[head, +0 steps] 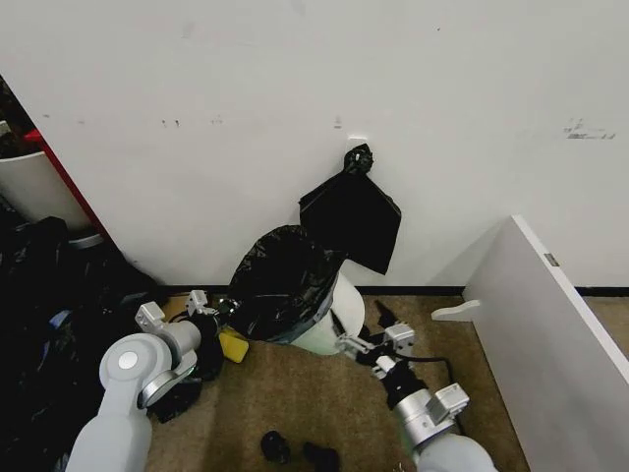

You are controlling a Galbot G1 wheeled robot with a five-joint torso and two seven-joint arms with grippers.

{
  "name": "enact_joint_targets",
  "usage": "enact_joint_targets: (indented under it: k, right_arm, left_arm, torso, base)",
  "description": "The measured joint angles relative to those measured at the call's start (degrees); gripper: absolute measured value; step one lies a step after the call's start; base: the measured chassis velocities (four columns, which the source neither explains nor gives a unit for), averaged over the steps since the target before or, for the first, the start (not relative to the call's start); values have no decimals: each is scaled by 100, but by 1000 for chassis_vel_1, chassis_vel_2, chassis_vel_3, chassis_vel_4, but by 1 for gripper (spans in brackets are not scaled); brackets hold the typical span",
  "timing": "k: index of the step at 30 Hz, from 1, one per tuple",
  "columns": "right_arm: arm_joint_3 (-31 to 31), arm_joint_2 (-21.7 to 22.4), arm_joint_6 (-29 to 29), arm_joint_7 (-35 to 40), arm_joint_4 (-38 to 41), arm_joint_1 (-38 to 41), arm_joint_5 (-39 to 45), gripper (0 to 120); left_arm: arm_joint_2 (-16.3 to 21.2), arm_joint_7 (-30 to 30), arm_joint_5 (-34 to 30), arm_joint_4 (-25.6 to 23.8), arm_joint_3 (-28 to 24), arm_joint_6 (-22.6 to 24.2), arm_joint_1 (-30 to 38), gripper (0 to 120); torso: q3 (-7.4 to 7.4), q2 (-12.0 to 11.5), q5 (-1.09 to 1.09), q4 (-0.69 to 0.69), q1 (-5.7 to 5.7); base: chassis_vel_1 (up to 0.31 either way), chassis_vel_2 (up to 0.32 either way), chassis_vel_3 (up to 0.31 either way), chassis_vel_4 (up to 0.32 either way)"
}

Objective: Place the garbage bag over the trash bin.

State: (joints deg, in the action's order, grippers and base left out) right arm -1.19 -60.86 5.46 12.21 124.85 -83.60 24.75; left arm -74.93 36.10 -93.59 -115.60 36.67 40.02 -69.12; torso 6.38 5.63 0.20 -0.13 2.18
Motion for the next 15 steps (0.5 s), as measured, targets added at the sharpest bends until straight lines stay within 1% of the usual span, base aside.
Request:
enact_joint_targets:
  k: [5, 9, 13, 15]
  right_arm:
    - [20, -88, 48, -100, -147, 35, -55, 100]
    - [-35, -188, 136, -105, -370, 85, -364, 100]
    - [-138, -171, 190, -52, -367, 41, -450, 100]
    - [-257, -99, 229, 91, -241, -80, -372, 100]
  left_arm:
    - [-11, -48, 25, -69, -2, -13, -46, 1]
    - [-48, -87, 98, -140, -19, -33, -81, 1]
    - [-51, -109, 210, -114, -41, -126, -69, 1]
    - [-36, -129, 242, -87, -32, -157, -47, 1]
  torso:
    - [0, 0, 0, 0, 0]
    - [0, 0, 2, 1, 0]
    - [0, 0, 1, 0, 0]
    - [1, 0, 0, 0, 0]
  base:
    - [0, 0, 0, 0]
    - [0, 0, 0, 0]
    - [0, 0, 0, 0]
    - [0, 0, 0, 0]
